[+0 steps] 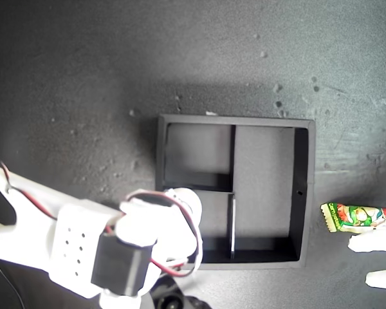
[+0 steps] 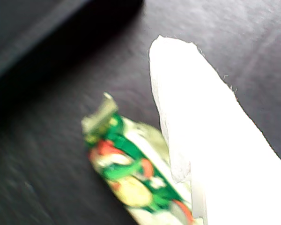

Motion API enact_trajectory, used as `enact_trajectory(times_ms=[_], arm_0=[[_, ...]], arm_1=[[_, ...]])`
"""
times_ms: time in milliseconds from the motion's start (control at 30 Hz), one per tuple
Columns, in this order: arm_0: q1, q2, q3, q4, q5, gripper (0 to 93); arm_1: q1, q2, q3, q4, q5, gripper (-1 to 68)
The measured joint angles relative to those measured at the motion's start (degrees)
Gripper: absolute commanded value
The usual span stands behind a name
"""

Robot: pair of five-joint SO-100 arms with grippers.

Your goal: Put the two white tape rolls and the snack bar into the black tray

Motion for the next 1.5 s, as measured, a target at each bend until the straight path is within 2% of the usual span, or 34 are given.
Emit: enact_trajectory(times_ms=[267,400,833,1267,1367,1500], arm_0=[[2.0,-4.7,-4.2,0.0,-0.5,0.1],[3.0,-8.0,-6.4,0.0,-1.1,0.1],[4.3,-15.7,-15.5,0.2,-2.8,0.1],[6.2,-17.7,-19.8,0.2,-2.2,0.4],[5.9,-17.7,-19.8,0.2,-2.2,3.1],[7.1,-17.7,-19.8,0.2,-2.2,13.0]], arm_1=[[-5.1,-0.6,2.5,9.6,24.5,31.2],[-5.6,-0.6,7.9,10.0,29.8,32.1],[-4.7,-0.6,26.3,-5.5,30.8,33.1],[-4.9,-0.6,29.8,-11.5,30.8,33.0],[-4.9,-0.6,29.9,-11.6,30.9,33.2],[-4.9,-0.6,29.9,-12.0,30.8,33.9]])
